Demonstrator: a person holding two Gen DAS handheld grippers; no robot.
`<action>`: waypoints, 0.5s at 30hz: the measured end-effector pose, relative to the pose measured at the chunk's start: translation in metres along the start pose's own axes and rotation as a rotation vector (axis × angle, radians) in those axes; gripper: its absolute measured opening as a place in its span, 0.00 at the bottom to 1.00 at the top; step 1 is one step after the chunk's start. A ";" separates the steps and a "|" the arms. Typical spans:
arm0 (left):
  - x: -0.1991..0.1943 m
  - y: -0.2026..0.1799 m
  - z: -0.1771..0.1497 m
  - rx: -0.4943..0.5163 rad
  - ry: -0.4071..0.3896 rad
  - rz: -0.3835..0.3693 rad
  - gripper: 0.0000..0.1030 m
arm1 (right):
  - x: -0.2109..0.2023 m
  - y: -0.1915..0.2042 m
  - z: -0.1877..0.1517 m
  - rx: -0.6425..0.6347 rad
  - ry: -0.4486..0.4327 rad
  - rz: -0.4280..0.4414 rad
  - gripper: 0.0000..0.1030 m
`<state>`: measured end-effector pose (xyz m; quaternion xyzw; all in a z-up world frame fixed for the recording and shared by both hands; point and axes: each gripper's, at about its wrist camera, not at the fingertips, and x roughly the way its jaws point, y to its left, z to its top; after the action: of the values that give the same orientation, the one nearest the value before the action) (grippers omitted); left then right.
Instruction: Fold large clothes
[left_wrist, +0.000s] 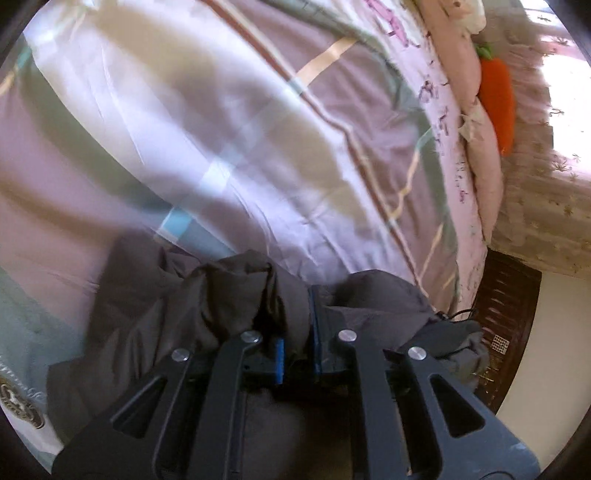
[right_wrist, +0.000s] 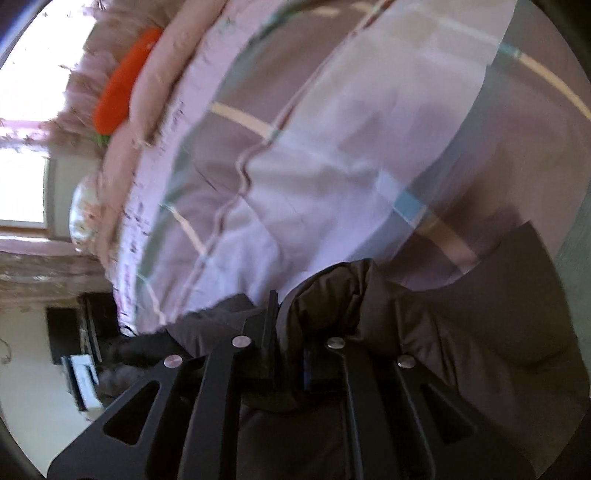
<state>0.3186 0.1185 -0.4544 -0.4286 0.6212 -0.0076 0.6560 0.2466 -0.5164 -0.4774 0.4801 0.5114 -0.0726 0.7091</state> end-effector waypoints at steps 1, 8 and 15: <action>0.003 -0.001 0.002 0.004 -0.004 0.008 0.13 | 0.002 0.000 0.001 -0.005 0.008 -0.005 0.08; -0.040 -0.005 0.035 -0.028 -0.070 -0.161 0.17 | -0.049 0.013 0.032 -0.013 -0.038 0.175 0.21; -0.099 -0.005 0.053 -0.056 -0.225 -0.201 0.42 | -0.111 0.021 0.044 -0.026 -0.282 0.134 0.87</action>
<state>0.3417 0.1983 -0.3788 -0.5048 0.4977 -0.0078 0.7052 0.2360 -0.5816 -0.3754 0.4887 0.3747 -0.0851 0.7833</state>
